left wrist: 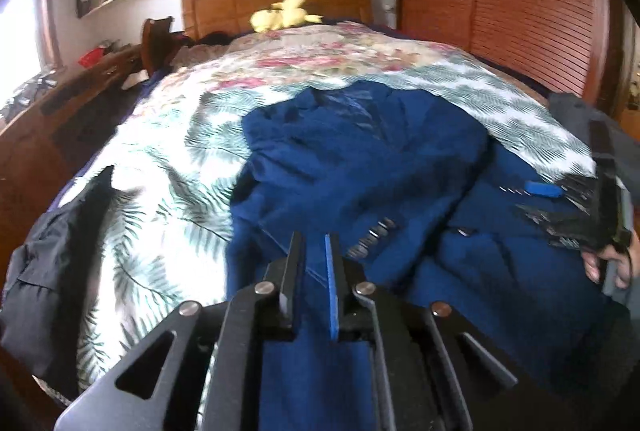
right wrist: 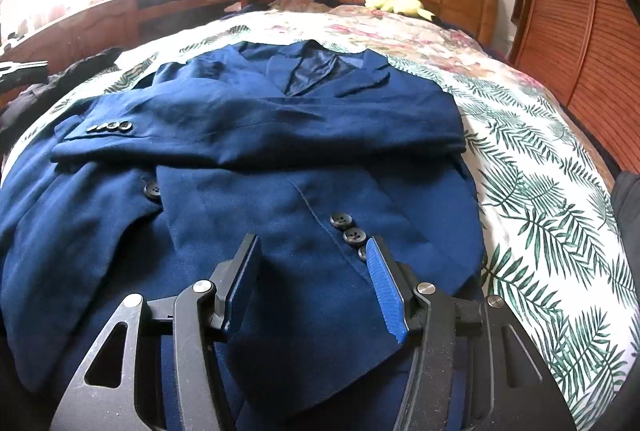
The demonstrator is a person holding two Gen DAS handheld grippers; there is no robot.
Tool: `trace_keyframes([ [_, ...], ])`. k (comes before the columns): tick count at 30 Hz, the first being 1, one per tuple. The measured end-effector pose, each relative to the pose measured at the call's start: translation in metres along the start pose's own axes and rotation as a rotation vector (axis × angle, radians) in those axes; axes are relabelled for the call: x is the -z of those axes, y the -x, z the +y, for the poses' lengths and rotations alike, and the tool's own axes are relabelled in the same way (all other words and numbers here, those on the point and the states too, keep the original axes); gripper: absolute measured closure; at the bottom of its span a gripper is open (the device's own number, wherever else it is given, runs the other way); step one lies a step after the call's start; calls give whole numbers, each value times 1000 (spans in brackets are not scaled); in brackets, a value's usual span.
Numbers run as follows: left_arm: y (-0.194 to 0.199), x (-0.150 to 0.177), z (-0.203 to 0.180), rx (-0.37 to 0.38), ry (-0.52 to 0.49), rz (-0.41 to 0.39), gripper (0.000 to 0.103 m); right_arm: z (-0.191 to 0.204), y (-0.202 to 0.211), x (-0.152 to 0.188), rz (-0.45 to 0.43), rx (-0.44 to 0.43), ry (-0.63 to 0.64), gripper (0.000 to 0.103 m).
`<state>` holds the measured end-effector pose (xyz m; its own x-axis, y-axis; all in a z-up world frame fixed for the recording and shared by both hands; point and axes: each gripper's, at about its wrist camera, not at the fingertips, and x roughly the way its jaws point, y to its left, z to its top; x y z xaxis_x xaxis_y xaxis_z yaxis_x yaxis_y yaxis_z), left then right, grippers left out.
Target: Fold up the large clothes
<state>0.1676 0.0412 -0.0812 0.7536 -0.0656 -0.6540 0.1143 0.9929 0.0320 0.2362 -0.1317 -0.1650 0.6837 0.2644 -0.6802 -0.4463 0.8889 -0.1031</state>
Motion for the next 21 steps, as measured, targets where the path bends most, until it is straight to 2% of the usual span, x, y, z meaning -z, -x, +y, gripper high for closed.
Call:
trace_keyframes([
  [5,-11,16,-25,40,-39,45,96,0,0,0,0,-1,-1,47],
  [8,-24,23,-36,40,-55,78,95,0,-1,0,-1,0,1,47],
  [21,-44,41,-43,29,-59,140,95,3,0,2,-6,-2,18,47],
])
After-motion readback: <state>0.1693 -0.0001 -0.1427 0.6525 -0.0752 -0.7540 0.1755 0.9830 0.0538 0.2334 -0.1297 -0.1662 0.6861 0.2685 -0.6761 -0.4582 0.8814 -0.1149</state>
